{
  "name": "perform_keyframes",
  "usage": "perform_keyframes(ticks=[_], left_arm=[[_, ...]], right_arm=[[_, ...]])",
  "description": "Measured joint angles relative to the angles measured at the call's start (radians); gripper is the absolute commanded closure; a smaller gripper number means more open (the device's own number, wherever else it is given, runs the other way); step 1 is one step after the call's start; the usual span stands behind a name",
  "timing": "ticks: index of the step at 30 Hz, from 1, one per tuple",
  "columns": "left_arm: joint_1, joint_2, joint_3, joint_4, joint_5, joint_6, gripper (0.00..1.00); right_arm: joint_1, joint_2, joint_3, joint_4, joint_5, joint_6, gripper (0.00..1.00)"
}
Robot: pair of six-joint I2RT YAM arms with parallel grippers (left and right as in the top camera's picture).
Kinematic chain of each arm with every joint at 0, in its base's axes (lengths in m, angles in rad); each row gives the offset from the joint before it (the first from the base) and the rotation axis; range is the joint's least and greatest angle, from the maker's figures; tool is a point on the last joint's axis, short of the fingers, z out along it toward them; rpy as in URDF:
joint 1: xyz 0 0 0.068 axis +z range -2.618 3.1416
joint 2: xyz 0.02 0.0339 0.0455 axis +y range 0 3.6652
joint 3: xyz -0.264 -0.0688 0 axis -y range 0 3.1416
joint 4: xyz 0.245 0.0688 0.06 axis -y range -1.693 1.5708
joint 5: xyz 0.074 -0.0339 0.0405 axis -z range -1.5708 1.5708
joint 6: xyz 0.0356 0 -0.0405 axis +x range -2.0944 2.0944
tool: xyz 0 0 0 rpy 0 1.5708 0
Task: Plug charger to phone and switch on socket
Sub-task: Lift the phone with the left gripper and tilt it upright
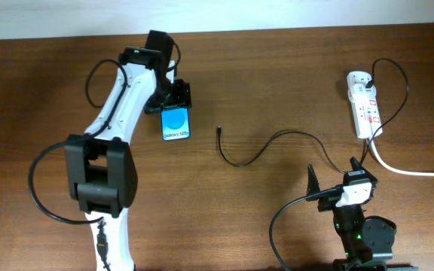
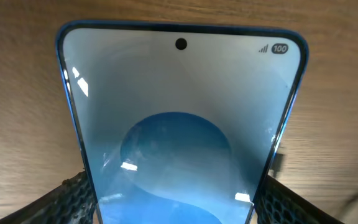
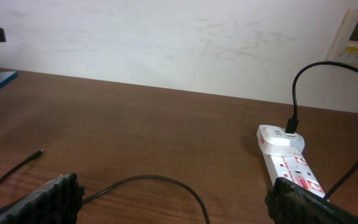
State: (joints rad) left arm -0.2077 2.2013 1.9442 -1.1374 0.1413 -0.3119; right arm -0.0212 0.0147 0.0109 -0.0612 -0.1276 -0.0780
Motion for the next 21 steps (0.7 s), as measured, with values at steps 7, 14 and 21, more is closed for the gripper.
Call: perform_keyframes(ticks=[7, 14, 21], left_arm=[[0.096, 0.000, 0.002, 0.000, 0.269, -0.200, 1.00], [0.139, 0.000, 0.005, 0.000, 0.467, -0.475, 1.00], [0.143, 0.000, 0.005, 0.000, 0.518, -0.645, 1.00]], right_arm=[[0.000, 0.000, 0.000, 0.000, 0.000, 0.000, 0.02], [0.000, 0.000, 0.000, 0.000, 0.016, 0.000, 0.02], [0.000, 0.000, 0.000, -0.001, 0.006, 0.029, 0.01]])
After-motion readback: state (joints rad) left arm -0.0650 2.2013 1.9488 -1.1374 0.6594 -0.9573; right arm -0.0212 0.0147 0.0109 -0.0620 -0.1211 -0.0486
